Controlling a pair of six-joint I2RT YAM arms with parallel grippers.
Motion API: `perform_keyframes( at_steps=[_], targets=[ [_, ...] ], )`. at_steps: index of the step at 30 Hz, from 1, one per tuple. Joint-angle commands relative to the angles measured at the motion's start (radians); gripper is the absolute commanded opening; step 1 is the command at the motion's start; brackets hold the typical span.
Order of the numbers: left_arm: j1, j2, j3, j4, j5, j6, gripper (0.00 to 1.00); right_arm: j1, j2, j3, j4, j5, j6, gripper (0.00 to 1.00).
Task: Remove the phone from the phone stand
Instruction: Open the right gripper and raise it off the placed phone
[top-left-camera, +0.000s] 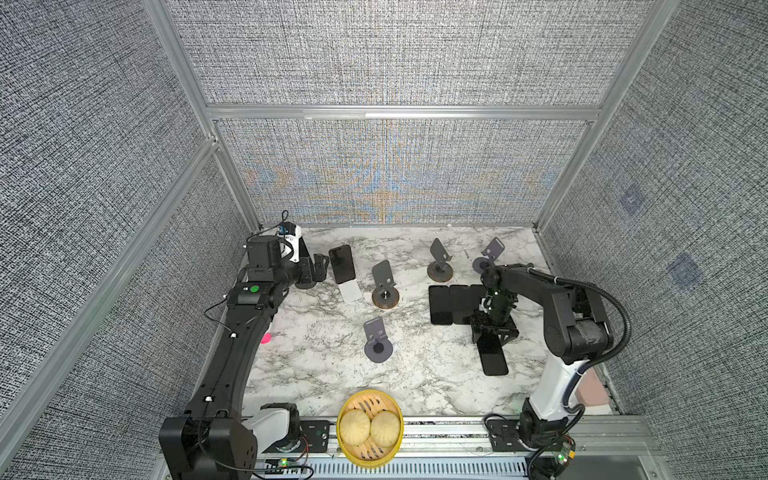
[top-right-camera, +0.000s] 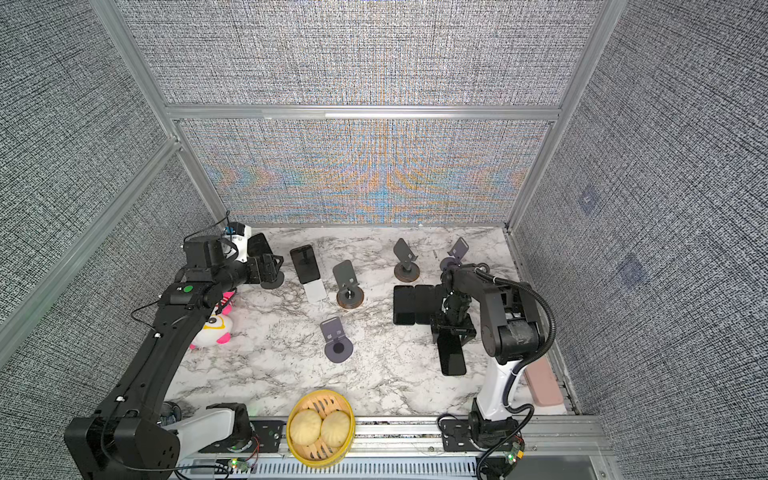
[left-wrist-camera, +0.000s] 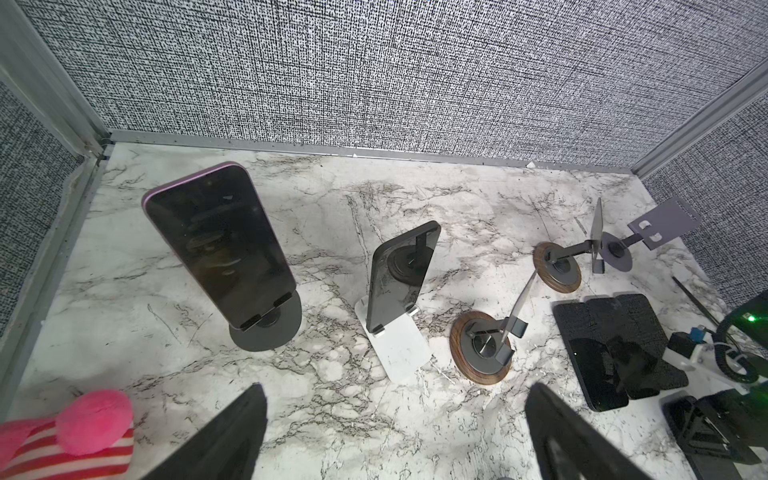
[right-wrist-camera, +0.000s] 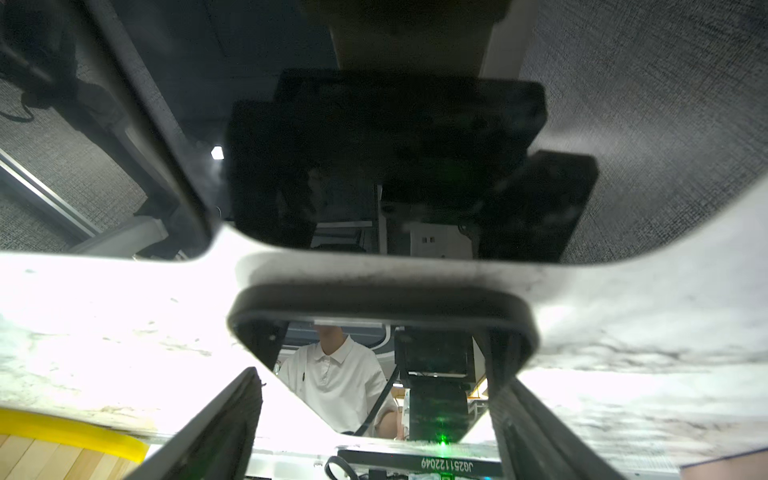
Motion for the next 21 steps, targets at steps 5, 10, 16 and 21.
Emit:
perform_keyframes(
  at_steps=[5,10,16,21],
  targets=[
    [0.001,-0.004,0.006,0.01,0.005,0.005,0.98,0.002,-0.017,0.013,0.048,0.017,0.002,0.85],
    [0.001,-0.006,0.006,0.01,0.006,0.005,0.98,0.002,-0.016,0.018,0.053,0.023,0.007,0.82],
    [0.002,-0.009,0.006,0.009,0.003,0.009,0.98,0.004,-0.041,0.007,0.045,0.035,0.011,0.83],
    [0.003,-0.01,0.006,0.009,0.006,0.007,0.98,0.007,-0.07,-0.044,0.04,0.034,0.024,0.85]
  ],
)
